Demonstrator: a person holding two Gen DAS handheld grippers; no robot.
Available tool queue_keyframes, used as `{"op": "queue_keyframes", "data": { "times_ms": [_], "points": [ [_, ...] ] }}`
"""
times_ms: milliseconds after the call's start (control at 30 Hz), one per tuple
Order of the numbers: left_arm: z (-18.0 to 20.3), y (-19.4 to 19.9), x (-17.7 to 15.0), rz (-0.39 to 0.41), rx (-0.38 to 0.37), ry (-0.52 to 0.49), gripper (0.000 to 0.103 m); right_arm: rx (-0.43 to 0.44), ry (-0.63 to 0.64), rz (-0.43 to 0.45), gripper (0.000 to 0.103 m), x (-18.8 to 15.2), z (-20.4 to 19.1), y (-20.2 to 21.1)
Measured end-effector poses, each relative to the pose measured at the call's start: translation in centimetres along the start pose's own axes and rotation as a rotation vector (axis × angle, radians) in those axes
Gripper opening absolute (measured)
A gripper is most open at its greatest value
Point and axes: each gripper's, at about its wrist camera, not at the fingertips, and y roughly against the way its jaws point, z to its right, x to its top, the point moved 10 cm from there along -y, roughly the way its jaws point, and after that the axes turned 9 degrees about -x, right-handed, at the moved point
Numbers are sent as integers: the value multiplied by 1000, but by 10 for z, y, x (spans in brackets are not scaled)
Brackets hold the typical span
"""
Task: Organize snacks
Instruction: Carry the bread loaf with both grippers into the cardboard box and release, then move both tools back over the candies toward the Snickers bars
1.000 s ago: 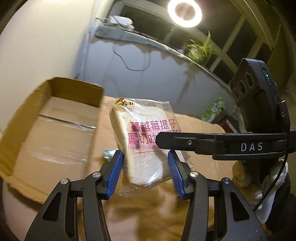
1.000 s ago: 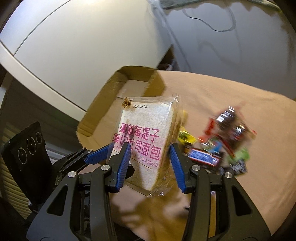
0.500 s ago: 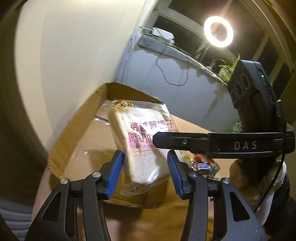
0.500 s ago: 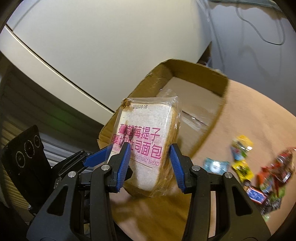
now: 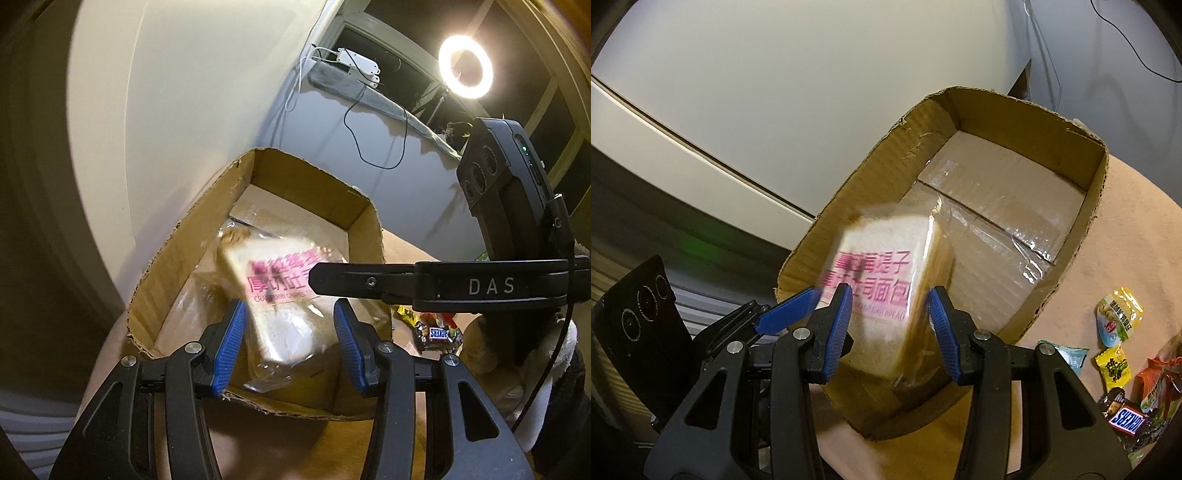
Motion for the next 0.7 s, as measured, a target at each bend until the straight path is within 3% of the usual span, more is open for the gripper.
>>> {"op": "queue_keyframes", "data": {
  "times_ms": [367, 700],
  "points": [
    [4, 7, 4, 28, 30, -22, 47, -30, 3, 35, 47, 2, 11, 17],
    [39, 12, -4, 33, 30, -100, 47, -98, 15, 84, 47, -15, 41, 53]
  ]
}}
